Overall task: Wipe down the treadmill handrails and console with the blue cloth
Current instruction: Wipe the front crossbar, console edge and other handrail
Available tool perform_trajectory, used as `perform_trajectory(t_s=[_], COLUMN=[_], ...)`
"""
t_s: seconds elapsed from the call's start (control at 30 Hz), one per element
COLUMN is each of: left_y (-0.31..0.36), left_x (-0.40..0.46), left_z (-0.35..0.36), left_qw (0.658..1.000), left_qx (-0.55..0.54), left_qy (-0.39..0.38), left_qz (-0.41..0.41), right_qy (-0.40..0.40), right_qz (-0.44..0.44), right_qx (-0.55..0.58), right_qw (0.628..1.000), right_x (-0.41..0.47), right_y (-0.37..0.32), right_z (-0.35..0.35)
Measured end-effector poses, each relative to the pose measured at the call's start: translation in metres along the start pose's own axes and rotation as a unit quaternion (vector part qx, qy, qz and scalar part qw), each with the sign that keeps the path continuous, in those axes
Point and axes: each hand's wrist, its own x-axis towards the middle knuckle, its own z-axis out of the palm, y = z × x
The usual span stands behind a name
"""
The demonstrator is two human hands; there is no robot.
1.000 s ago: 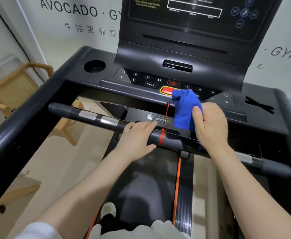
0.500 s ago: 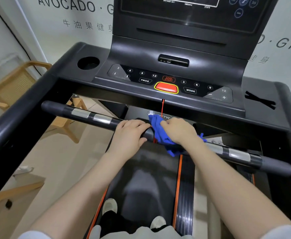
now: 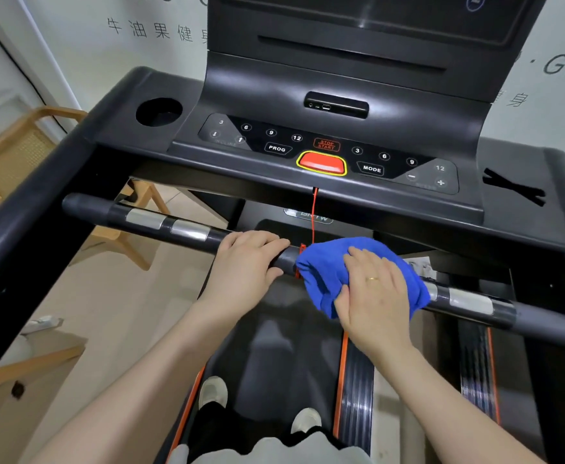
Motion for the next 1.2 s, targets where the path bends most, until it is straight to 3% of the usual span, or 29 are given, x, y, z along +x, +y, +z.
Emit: perform_trajectory(t_s=[0.13,0.2,0.4,0.5,0.63,0.73,1.0,1.2], left_y=[0.003,0.002,0.004,0.003,0.004,0.004,0.001,0.003], left_x=[-0.001,-0.001,0.000,-0.001,-0.001,-0.001,0.003,0.006], left_z=[0.003,0.005,0.004,0.006,0.006,0.006,0.004,-0.005], left_qw=[1.000,1.000,1.000,1.000,1.000,1.000,1.000,0.999], left_qx=[-0.010,-0.008,0.001,0.008,0.018,0.015,0.023,0.034], left_qy=[-0.005,0.004,0.004,0.010,0.014,0.018,-0.006,-0.042], left_qz=[-0.004,-0.001,-0.014,-0.010,-0.012,-0.007,-0.011,-0.001], right_qy=[-0.099,-0.133,-0.046,-0.049,-0.006,-0.018,0.019,0.023], right_qz=[0.099,0.076,0.006,0.005,0.077,0.124,0.072,0.015], right_qx=[0.006,-0.017,0.034,0.029,-0.039,-0.048,-0.030,-0.012], right_qw=[0.990,0.988,0.998,0.998,0.996,0.991,0.997,1.000], right_x=[0.038,0.060,0.044,0.036,0.017,0.010,0.026,0.023], right_y=[-0.035,-0.045,-0.018,-0.001,0.043,0.066,-0.022,0.005], right_z=[-0.015,-0.009,-0.001,-0.006,-0.021,-0.029,0.005,0.000])
